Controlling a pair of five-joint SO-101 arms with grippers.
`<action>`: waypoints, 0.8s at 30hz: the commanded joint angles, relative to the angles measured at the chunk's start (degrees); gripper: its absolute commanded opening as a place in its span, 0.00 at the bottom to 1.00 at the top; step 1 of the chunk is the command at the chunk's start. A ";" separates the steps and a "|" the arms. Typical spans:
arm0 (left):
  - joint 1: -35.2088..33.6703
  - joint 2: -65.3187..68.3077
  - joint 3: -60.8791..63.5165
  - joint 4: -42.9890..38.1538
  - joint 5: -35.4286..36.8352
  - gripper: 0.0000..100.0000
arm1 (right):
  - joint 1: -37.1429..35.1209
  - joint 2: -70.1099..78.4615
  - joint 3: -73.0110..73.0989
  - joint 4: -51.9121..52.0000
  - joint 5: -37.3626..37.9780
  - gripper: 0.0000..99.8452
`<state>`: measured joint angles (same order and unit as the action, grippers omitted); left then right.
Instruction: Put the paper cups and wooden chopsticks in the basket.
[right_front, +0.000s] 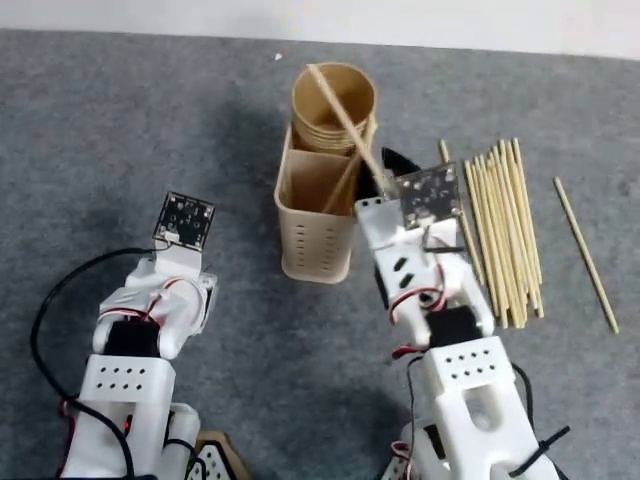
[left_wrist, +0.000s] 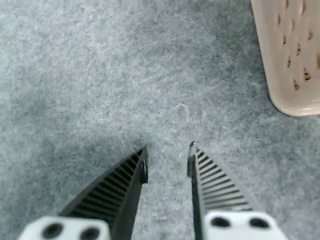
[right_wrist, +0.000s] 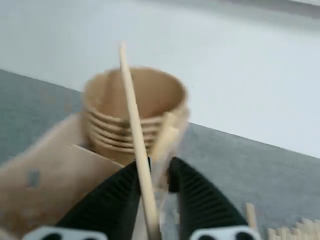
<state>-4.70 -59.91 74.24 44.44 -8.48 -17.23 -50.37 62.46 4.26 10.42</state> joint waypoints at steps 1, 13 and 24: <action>0.75 -0.57 -0.13 -1.05 0.44 0.15 | 6.29 -1.80 -0.22 0.13 0.88 0.03; 0.75 -0.57 -0.13 -1.05 0.44 0.15 | 12.79 -1.54 2.33 12.09 1.32 0.00; 0.75 -0.57 -0.13 -0.97 0.44 0.15 | 9.27 16.22 -0.66 19.30 12.92 0.01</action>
<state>-4.70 -59.91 74.24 44.44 -8.48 -6.95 -41.32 68.88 20.97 21.93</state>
